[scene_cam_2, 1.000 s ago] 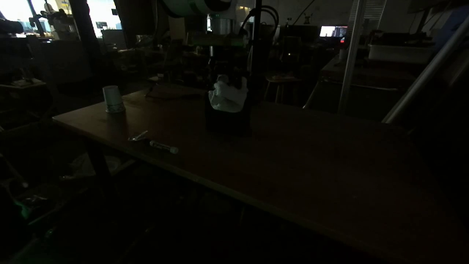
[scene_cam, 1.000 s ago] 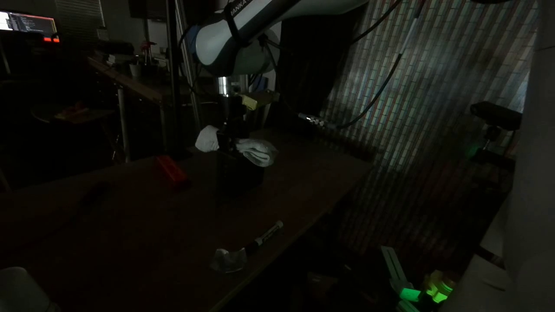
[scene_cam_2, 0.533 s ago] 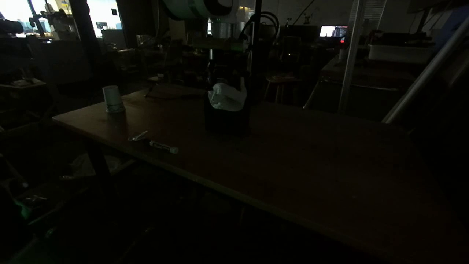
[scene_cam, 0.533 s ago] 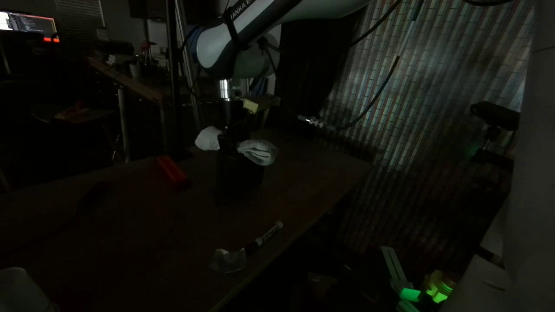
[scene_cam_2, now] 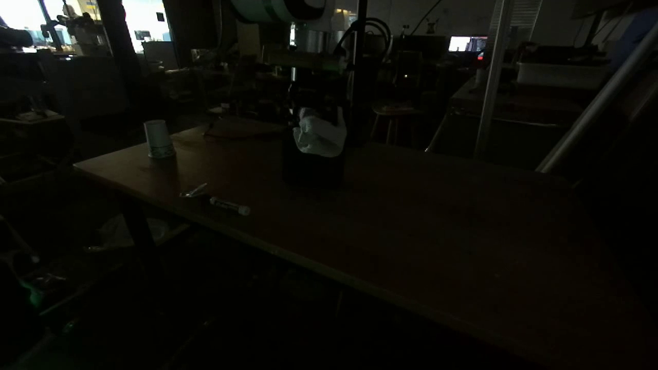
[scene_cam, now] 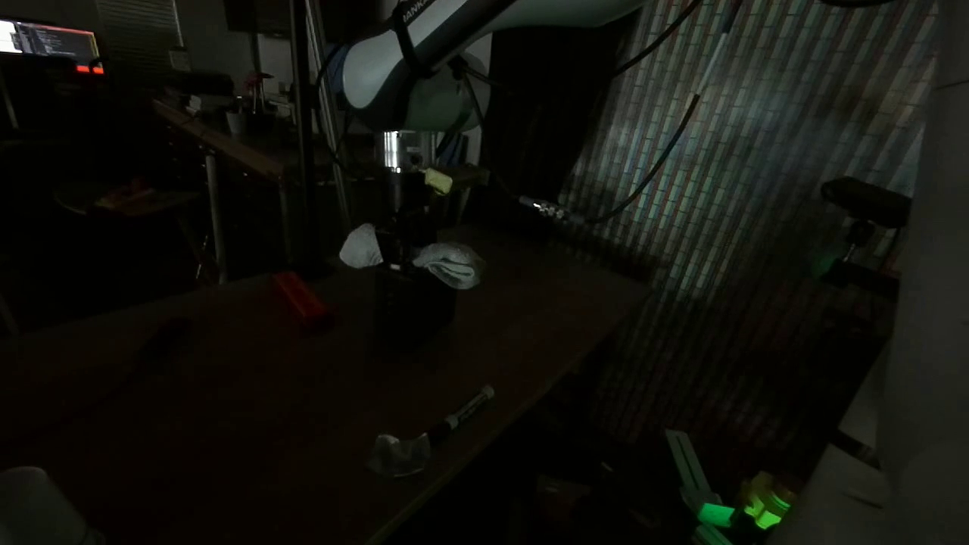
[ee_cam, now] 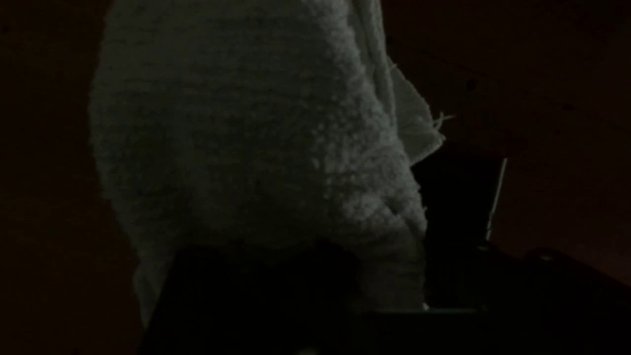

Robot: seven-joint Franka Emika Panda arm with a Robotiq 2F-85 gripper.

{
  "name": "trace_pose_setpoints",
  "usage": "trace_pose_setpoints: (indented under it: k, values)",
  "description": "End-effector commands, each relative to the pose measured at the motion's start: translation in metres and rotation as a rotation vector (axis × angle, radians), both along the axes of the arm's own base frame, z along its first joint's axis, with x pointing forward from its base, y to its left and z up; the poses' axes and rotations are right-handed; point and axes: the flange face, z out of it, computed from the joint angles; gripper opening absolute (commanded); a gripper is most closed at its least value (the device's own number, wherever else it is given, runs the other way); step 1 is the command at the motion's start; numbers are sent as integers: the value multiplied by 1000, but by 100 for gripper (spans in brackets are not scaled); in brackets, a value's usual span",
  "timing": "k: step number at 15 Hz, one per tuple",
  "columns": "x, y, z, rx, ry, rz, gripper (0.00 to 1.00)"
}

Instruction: Put the white towel in the black basket.

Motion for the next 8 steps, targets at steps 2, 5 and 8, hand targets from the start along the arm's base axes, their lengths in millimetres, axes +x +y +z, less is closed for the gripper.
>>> trace_pose_setpoints:
  k: [2, 5, 8]
  values:
    - [-16, -1, 36, 16, -36, 22, 86]
    - [-23, -3, 58, 11, -61, 28, 100]
    - [-29, -4, 80, -5, -92, 36, 100]
